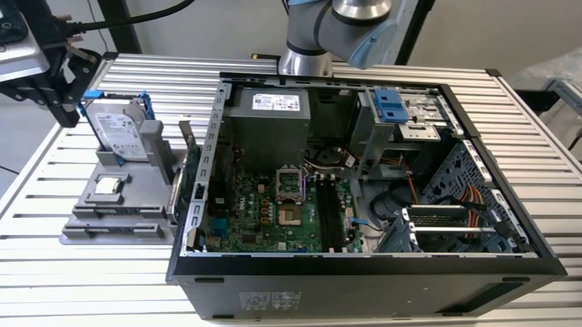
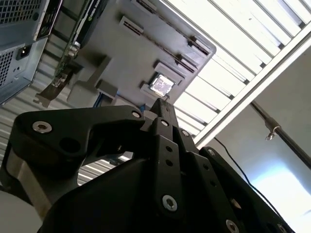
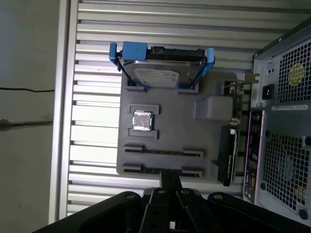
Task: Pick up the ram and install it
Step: 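Reach for the ram, then pick up the ram and move it above insertion slot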
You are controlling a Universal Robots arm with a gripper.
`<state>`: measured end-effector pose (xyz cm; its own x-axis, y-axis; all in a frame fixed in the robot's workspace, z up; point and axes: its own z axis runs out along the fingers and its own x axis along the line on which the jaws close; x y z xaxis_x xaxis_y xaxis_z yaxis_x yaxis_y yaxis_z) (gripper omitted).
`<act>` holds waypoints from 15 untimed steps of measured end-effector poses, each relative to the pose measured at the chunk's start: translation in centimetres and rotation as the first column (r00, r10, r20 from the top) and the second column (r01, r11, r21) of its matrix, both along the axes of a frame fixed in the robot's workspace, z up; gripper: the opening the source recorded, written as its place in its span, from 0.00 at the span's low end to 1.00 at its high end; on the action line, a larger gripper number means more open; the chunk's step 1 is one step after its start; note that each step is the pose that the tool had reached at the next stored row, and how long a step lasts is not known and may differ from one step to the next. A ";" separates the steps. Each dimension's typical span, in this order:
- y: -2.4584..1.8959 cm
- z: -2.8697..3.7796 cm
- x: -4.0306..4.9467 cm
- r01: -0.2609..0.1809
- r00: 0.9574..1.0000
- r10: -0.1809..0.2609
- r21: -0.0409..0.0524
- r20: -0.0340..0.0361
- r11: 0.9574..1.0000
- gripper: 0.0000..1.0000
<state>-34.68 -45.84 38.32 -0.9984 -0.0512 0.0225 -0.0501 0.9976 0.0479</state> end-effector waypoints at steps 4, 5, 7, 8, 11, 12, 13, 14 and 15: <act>-0.42 -0.02 0.13 -0.010 1.000 0.010 0.000 0.000 1.000 0.00; -0.55 -0.03 0.14 -0.011 1.000 0.011 0.000 0.000 1.000 0.00; -0.76 -0.04 0.18 -0.015 1.000 0.015 0.000 0.000 1.000 0.00; -0.87 -0.04 0.20 -0.017 1.000 0.017 0.000 0.000 1.000 0.00; -1.10 -0.04 0.29 -0.023 1.000 0.023 0.000 0.000 1.000 0.00; -1.12 -0.03 0.32 -0.025 1.000 0.025 0.000 0.000 1.000 0.00; -1.15 -0.04 0.36 -0.026 1.000 0.026 0.000 0.000 1.000 0.00; -1.15 -0.04 0.36 -0.026 1.000 0.026 0.000 0.000 1.000 0.00; -1.17 -0.04 0.36 -0.026 1.000 0.026 0.000 0.000 1.000 0.00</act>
<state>-34.31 -47.02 38.28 -0.9968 -0.0772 0.0225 -0.0760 0.9960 0.0479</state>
